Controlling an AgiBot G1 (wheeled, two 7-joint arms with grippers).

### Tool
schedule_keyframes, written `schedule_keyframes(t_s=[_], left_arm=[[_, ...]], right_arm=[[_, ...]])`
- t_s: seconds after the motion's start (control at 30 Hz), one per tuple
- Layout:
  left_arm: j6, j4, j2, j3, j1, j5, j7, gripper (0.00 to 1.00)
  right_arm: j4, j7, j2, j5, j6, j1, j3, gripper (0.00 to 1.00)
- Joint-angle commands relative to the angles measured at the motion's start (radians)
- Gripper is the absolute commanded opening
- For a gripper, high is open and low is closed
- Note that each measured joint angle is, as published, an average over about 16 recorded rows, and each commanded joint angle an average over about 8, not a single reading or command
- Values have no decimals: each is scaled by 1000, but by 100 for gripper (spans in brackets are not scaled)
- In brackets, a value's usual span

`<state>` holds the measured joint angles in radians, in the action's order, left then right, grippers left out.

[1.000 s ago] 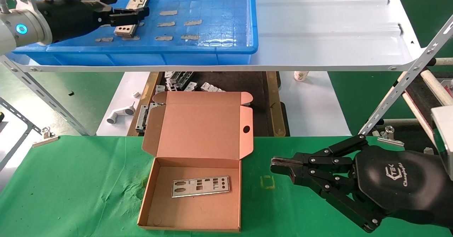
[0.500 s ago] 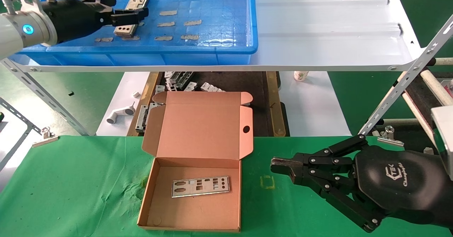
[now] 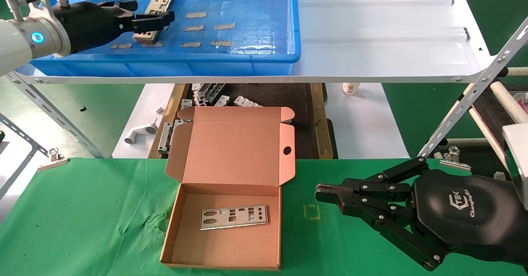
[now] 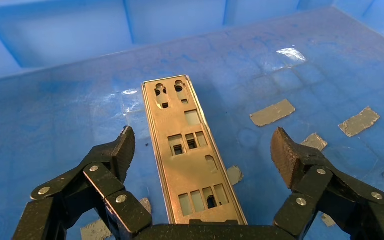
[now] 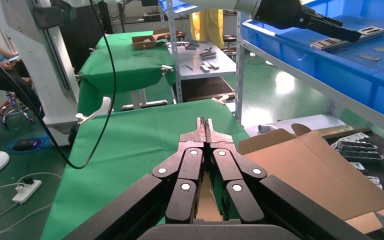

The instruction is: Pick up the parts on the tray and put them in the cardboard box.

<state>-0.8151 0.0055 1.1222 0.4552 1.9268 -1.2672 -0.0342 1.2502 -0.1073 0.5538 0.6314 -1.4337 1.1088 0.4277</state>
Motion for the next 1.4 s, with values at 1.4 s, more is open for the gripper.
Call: schedule_keyframes(t_s=[1.4], left_arm=[[11, -12, -8, 2, 2, -3, -3, 0]], right_arm=[[0, 0, 0, 0, 0, 0, 0, 0]])
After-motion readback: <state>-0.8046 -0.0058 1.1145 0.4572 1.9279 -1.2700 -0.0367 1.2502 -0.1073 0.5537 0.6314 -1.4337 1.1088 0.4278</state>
